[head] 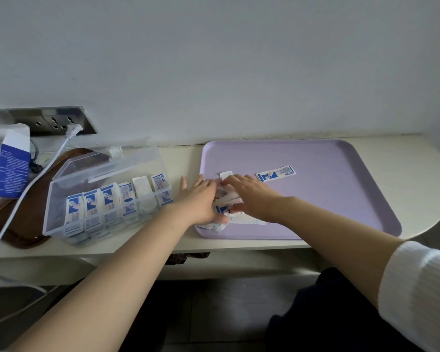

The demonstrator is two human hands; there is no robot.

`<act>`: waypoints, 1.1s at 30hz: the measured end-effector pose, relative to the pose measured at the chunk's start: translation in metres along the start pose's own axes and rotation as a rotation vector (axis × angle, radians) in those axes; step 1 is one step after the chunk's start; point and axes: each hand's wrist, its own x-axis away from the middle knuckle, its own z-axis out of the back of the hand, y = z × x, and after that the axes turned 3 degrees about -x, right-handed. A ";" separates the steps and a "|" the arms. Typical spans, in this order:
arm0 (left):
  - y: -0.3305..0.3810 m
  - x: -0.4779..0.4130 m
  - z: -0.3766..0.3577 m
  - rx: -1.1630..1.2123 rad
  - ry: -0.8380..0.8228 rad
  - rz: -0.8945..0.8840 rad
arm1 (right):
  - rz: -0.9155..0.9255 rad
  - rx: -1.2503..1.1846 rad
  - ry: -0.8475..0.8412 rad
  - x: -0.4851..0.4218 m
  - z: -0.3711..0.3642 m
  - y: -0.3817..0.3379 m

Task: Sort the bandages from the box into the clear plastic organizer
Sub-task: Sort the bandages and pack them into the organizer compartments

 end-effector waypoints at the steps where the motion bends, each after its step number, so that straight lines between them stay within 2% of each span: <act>1: 0.001 -0.002 0.002 -0.021 0.014 0.011 | 0.001 -0.011 0.004 -0.001 0.001 -0.001; 4: 0.006 -0.003 0.003 -0.094 0.028 0.028 | -0.006 -0.019 -0.010 -0.003 0.001 -0.002; 7: 0.009 0.000 -0.001 -0.040 0.040 0.030 | -0.033 -0.019 -0.032 -0.003 0.001 0.001; 13: 0.014 0.006 -0.007 0.033 0.064 0.066 | 0.029 0.182 -0.011 0.002 -0.002 0.005; 15: 0.016 0.007 -0.007 0.071 0.140 0.053 | 0.043 0.236 0.065 0.003 -0.002 0.006; 17: 0.018 0.010 -0.003 0.131 0.286 0.031 | 0.042 0.238 0.182 0.004 0.001 0.008; 19: 0.020 0.012 0.002 0.210 0.421 -0.001 | 0.030 0.201 0.290 0.005 0.005 0.010; 21: 0.023 0.012 0.004 0.301 0.484 -0.029 | 0.001 0.112 0.356 0.008 0.008 0.011; 24: 0.027 0.009 -0.002 0.367 0.453 -0.036 | -0.038 -0.005 0.359 0.013 0.006 0.013; 28: 0.032 0.009 -0.020 0.303 0.351 -0.047 | -0.084 0.030 0.198 0.015 -0.010 0.020; 31: 0.033 0.010 -0.026 0.231 0.339 -0.043 | -0.234 0.022 0.212 0.016 -0.020 0.023; 33: 0.034 0.010 -0.025 0.253 0.341 -0.043 | -0.304 -0.089 0.230 0.016 -0.020 0.024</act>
